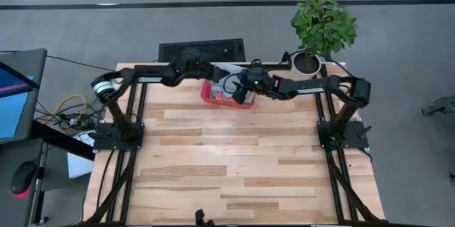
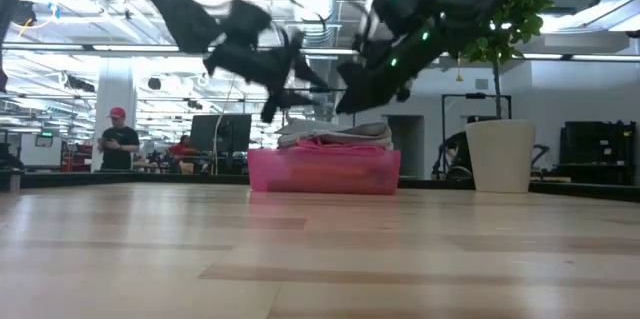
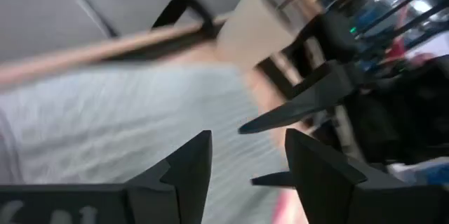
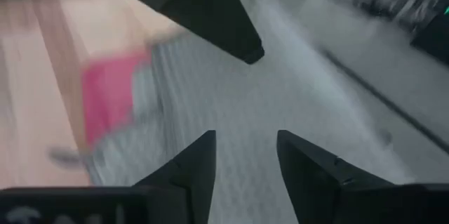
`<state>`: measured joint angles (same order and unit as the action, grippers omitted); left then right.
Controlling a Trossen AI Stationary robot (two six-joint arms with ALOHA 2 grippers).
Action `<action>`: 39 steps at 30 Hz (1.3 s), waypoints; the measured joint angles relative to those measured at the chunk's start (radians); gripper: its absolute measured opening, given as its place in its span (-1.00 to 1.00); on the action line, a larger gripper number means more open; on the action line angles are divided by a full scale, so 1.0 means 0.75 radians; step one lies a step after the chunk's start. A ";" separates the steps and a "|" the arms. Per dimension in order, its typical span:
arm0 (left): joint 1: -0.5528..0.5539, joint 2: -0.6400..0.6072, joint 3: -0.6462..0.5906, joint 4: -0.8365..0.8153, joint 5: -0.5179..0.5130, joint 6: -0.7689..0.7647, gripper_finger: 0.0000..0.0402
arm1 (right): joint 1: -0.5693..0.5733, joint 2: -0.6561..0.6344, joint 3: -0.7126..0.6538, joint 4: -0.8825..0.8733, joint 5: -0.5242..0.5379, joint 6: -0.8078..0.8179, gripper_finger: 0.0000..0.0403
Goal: Fold microfiber towels
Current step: Stack the gray microfiber cloth on top of the pink microfiber cloth in the red bin
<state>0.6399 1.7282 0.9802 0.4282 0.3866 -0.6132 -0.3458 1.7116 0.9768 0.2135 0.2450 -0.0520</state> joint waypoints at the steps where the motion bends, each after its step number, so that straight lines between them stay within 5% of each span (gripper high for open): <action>1: -0.001 0.038 0.005 0.002 0.003 0.000 -0.14 | -0.001 0.025 0.000 0.000 -0.005 0.007 -0.12; 16: -0.017 0.257 0.012 -0.063 -0.052 0.048 -0.34 | -0.038 0.253 0.008 -0.065 -0.048 0.028 -0.35; 25: -0.016 0.152 -0.002 -0.028 0.172 -0.114 -0.51 | -0.013 -0.026 -0.003 -0.122 -0.045 -0.046 -0.36; 32: -0.017 -0.120 0.003 -0.151 0.060 0.271 -0.68 | -0.044 -0.156 -0.002 -0.122 -0.048 -0.071 -0.38; 39: -0.037 -0.240 0.005 -0.346 -0.008 0.517 -0.78 | -0.059 -0.095 -0.002 -0.077 -0.058 -0.101 -0.39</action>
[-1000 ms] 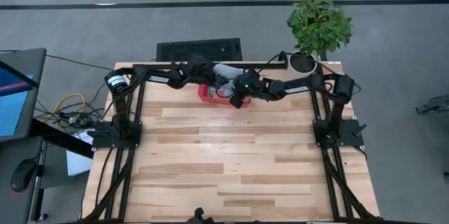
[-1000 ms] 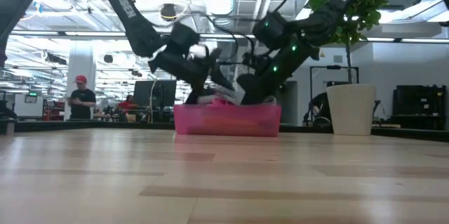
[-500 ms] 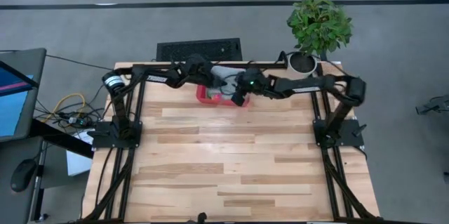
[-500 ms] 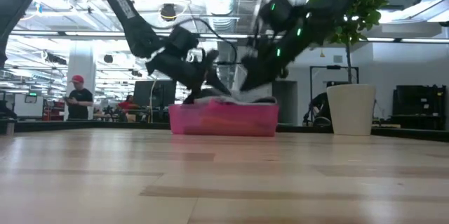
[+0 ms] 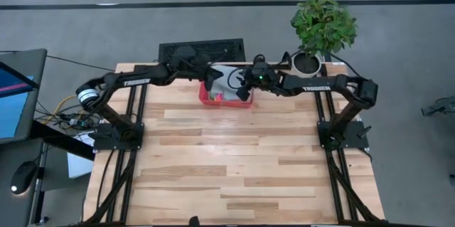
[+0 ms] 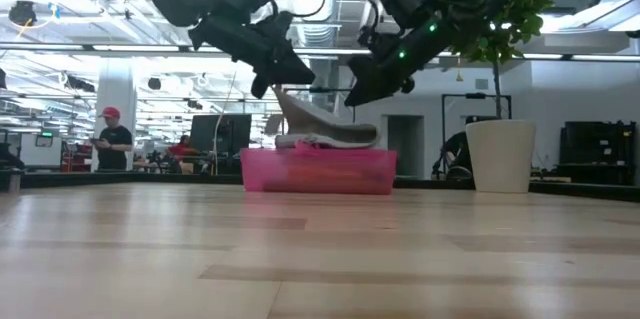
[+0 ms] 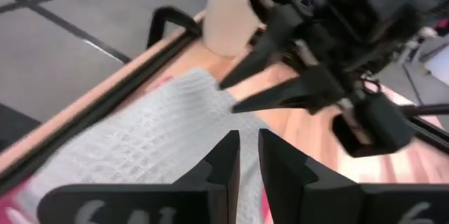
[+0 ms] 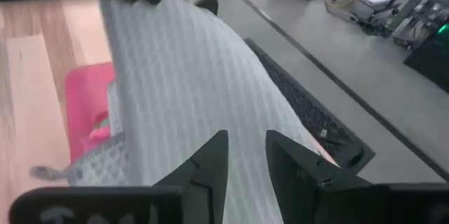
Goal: Fold microfiber towels
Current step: Stack the gray microfiber cloth on top of the pink microfiber cloth in the red bin
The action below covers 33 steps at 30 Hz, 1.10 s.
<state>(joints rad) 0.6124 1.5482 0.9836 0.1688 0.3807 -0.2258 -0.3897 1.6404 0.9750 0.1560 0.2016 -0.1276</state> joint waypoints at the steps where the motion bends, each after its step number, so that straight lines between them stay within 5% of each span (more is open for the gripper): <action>1: -0.009 0.000 -0.001 -0.006 0.006 -0.003 -0.78 | 0.002 0.014 0.000 0.018 -0.004 -0.001 -0.39; 7: -0.091 0.101 0.000 -0.004 -0.053 0.073 -0.68 | 0.004 0.082 0.001 0.046 -0.009 0.020 -0.39; 17: -0.045 0.216 0.001 -0.010 -0.075 0.081 -0.11 | 0.004 0.084 0.001 0.078 -0.021 0.029 -0.39; 22: 0.023 0.097 0.034 0.011 0.112 0.077 -0.07 | -0.007 0.093 0.001 0.159 -0.033 0.030 -0.39; 33: 0.013 0.145 0.045 0.182 0.001 0.218 -0.13 | -0.064 0.111 0.002 0.275 -0.093 0.041 -0.39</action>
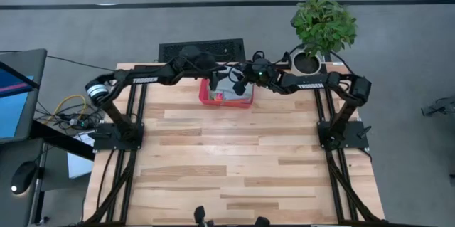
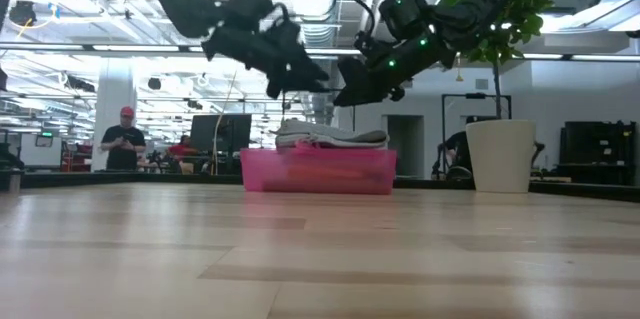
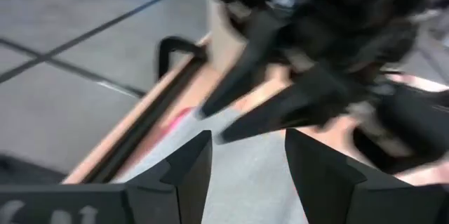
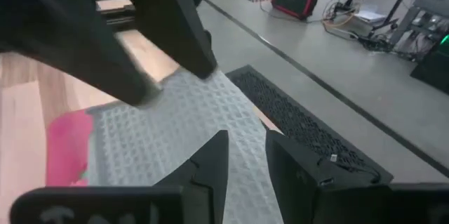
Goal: Fold microfiber towels
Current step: Stack the gray microfiber cloth on top of the pink microfiber cloth in the red bin
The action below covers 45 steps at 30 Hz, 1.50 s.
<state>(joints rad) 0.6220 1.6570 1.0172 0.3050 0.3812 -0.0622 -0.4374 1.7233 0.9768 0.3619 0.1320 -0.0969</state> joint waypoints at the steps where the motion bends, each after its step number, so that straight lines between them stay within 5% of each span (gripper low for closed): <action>1: 0.009 0.025 0.001 0.019 -0.024 0.001 -0.15 | -0.006 0.006 0.000 -0.004 0.000 0.001 -0.39; 11: 0.044 0.325 0.001 0.068 -0.071 -0.033 -0.29 | -0.041 0.289 0.000 0.060 -0.013 0.057 -0.39; 19: 0.055 0.411 0.013 0.119 -0.134 -0.070 -0.30 | -0.061 0.307 0.002 0.054 -0.034 0.060 -0.39; 31: 0.068 0.413 0.227 -0.220 -0.079 -0.162 -0.17 | -0.065 0.031 -0.003 -0.063 -0.036 0.026 -0.39; 45: 0.175 0.410 0.518 -0.730 0.343 -0.159 0.19 | -0.030 -0.421 -0.002 -0.423 -0.040 -0.056 -0.39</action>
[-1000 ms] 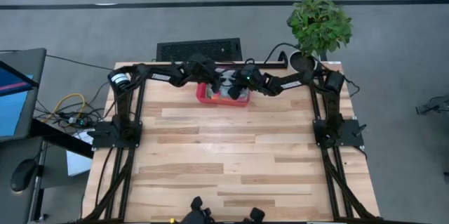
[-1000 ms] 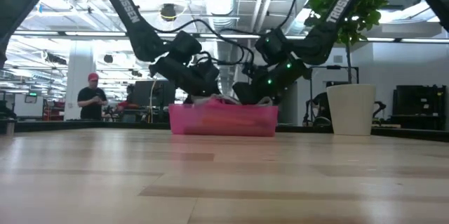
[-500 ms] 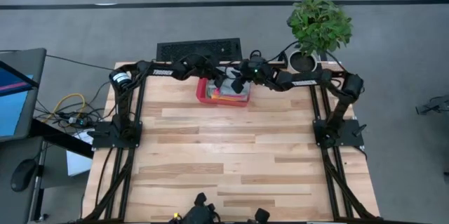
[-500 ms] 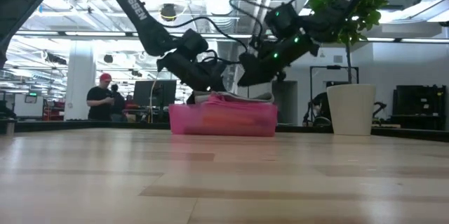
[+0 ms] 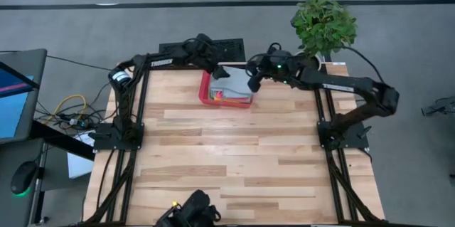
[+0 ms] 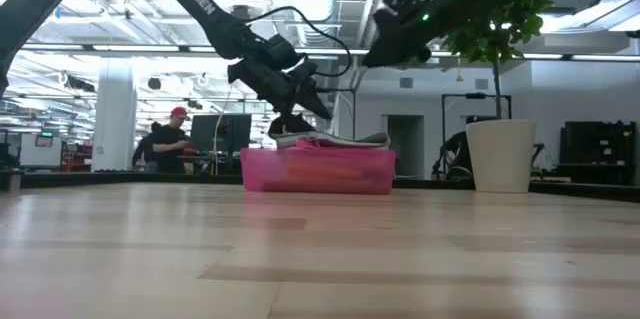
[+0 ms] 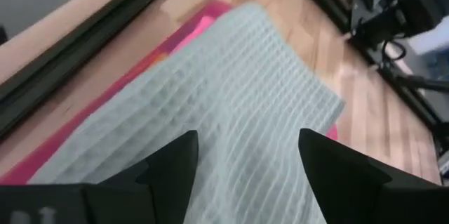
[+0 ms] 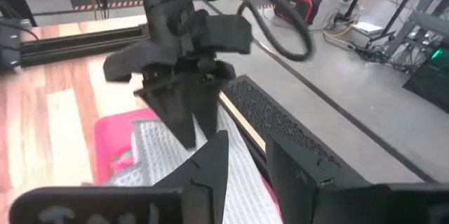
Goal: Fold microfiber towels
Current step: Stack the gray microfiber cloth on top of the pink microfiber cloth in the red bin, then return to home position
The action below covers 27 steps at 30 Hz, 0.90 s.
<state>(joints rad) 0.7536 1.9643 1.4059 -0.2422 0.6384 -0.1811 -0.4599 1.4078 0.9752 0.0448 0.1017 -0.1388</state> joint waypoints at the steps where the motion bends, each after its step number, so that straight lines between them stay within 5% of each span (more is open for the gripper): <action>1: 0.007 -0.004 0.006 -0.039 0.009 0.024 0.20 | 0.000 -0.026 0.000 -0.024 -0.001 0.001 -0.39; 8: 0.045 -0.161 0.006 -0.248 -0.013 0.200 0.21 | 0.046 -0.201 0.001 -0.187 -0.045 0.008 -0.39; 16: 0.030 -0.626 -0.162 -0.361 0.073 0.444 0.21 | 0.100 -0.420 -0.091 -0.275 -0.067 0.009 -0.39; 21: -0.005 -0.997 -0.584 0.044 0.079 0.339 0.21 | 0.125 -0.691 -0.455 -0.042 -0.069 0.037 -0.39; 27: -0.102 -1.341 -1.196 0.692 0.034 0.168 0.21 | 0.147 -0.971 -0.912 0.532 -0.173 0.071 -0.39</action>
<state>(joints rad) 0.6768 0.9589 0.5086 0.2770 0.6643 -0.0551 -0.3495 0.6798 0.2910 0.4439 -0.0277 -0.0855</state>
